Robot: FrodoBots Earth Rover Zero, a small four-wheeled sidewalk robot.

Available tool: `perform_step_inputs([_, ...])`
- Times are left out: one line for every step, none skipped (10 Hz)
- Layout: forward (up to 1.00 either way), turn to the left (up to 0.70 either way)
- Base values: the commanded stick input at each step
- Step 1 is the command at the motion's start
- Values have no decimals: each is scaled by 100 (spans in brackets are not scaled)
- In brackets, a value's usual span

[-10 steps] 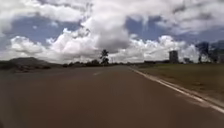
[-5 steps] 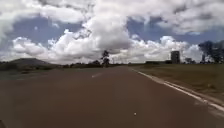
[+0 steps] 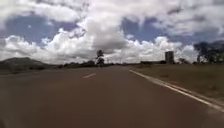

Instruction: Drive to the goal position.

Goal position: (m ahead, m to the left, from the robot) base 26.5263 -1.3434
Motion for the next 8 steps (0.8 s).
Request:
perform_step_inputs([100,-17])
perform_step_inputs([100,-37])
perform_step_inputs([100,-18])
perform_step_inputs([100,0])
perform_step_inputs([100,0])
perform_step_inputs([100,0])
perform_step_inputs([100,0])
perform_step_inputs([100,0])
